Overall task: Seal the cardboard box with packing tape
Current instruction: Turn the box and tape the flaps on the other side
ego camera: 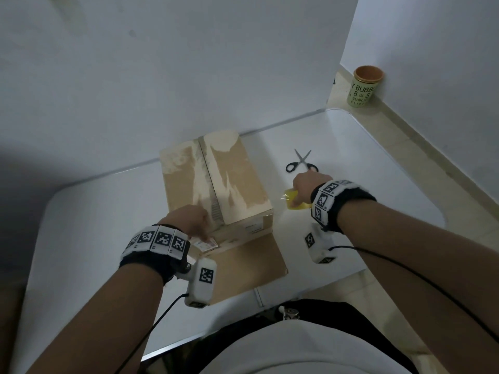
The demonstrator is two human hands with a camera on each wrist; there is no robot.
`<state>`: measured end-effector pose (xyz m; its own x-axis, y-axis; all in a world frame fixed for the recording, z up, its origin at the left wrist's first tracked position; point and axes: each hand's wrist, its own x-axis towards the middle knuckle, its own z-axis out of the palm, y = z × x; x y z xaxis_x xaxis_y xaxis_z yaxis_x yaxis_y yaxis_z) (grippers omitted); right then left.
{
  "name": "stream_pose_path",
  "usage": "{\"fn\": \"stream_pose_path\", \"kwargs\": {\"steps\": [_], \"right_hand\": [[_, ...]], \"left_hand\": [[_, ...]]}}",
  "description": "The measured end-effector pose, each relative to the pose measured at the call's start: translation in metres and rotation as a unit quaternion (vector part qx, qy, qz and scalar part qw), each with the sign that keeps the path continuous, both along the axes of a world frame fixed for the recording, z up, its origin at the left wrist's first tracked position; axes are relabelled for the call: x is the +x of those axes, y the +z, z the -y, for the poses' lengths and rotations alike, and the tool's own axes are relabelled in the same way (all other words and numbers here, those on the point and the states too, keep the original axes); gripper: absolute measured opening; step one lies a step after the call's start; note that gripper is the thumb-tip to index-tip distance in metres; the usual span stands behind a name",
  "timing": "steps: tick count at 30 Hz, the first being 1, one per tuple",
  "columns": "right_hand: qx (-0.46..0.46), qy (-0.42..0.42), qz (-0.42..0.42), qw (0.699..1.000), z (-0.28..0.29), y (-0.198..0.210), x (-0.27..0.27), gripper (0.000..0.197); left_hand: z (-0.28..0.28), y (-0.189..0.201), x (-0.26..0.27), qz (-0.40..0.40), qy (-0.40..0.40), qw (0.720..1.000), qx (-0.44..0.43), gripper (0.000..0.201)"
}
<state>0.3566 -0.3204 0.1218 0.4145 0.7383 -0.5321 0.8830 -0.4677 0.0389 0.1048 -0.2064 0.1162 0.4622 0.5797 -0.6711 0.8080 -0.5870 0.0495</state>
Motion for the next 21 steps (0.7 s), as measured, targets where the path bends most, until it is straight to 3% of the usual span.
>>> {"fn": "stream_pose_path", "kwargs": {"steps": [5, 11, 16, 21], "right_hand": [[0.015, -0.011, 0.017, 1.0, -0.007, -0.012, -0.002, 0.031], [0.028, 0.034, 0.041, 0.998, -0.018, -0.022, -0.016, 0.021], [0.02, 0.032, 0.034, 0.999, -0.022, -0.027, -0.019, 0.019], [0.01, 0.007, -0.015, 1.0, -0.016, -0.03, -0.014, 0.031]], "left_hand": [[0.002, -0.002, 0.0, -0.01, -0.045, 0.998, 0.037, 0.038], [0.002, 0.001, -0.001, -0.016, -0.108, 0.992, 0.058, 0.04], [0.01, -0.015, 0.025, 0.072, -0.196, 0.975, 0.081, 0.033], [0.005, -0.034, 0.02, 0.141, -0.186, 0.971, 0.048, 0.033]]}}
